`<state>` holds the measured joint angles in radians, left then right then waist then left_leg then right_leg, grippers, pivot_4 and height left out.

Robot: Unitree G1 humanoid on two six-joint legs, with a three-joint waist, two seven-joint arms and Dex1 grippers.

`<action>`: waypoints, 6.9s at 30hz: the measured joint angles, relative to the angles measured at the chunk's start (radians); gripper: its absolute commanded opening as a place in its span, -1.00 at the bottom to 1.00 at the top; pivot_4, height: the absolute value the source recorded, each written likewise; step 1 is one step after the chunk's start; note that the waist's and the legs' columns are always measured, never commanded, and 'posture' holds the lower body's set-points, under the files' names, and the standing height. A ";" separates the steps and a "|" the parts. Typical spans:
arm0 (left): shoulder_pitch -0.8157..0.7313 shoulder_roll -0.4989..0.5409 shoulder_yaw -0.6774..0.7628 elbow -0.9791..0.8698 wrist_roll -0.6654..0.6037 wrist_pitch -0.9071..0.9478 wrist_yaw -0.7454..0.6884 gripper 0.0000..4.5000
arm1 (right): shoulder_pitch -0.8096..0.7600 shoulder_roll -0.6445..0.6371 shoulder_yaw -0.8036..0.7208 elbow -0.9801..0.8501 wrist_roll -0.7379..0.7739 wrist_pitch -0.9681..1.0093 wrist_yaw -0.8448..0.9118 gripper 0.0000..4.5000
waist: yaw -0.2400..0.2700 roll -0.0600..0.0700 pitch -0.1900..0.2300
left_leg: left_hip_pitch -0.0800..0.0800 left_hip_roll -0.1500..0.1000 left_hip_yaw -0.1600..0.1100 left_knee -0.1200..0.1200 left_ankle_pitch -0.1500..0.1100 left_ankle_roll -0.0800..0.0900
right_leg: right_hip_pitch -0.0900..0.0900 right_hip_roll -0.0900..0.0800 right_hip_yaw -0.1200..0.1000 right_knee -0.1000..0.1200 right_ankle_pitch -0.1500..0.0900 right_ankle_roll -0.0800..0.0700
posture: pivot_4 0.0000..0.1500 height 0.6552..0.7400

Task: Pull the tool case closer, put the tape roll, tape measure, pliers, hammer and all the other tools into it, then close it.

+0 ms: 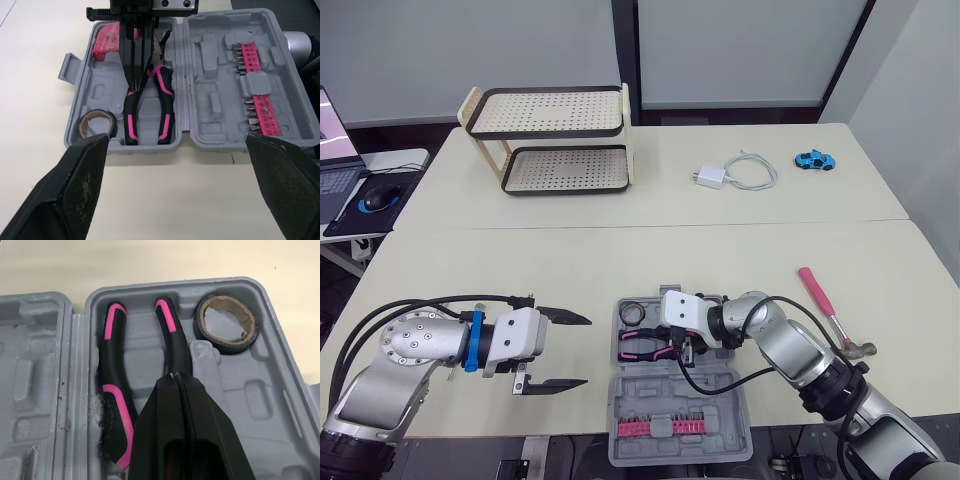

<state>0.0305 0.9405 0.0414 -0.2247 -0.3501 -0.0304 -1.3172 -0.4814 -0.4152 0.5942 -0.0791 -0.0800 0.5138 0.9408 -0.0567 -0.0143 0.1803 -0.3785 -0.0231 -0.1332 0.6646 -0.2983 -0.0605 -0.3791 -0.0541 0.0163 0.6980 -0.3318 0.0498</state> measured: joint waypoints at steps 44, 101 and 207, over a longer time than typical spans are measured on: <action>0.055 0.230 0.419 0.916 0.048 -0.128 -0.006 1.00 | 0.903 -0.668 -1.257 -0.121 0.297 -0.398 0.421 0.66 | 0.023 -0.001 0.000 | 0.013 0.000 0.013 -0.004 -0.003 0.005 | 0.011 0.000 0.001 -0.004 -0.001 -0.001 | 1.00 1.00; 0.172 -0.118 0.033 0.108 0.115 0.063 0.151 -0.98 | 0.772 -0.508 -0.739 -0.415 0.186 -0.273 0.158 -1.00 | 0.027 -0.003 -0.002 | 0.014 0.007 0.020 -0.003 -0.003 0.005 | 0.011 -0.001 0.005 -0.004 -0.001 -0.001 | 1.00 1.00; -0.325 -0.401 -0.327 0.504 0.390 -0.068 0.257 -0.98 | 0.294 -0.271 -0.297 -0.019 -0.068 -0.243 0.059 -1.00 | 0.027 -0.002 -0.003 | 0.014 -0.001 0.008 -0.001 -0.003 0.005 | 0.012 -0.002 0.001 -0.002 0.000 -0.001 | 1.00 1.00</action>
<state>-0.2945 0.5391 -0.2857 0.2796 0.0400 -0.0986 -1.0604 -0.1872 -0.6859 0.2972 -0.0979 -0.1483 0.2706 0.9998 -0.0295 -0.0162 0.1773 -0.3644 -0.0239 -0.1248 0.6638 -0.3013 -0.0559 -0.3675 -0.0557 0.0175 0.6961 -0.3322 0.0492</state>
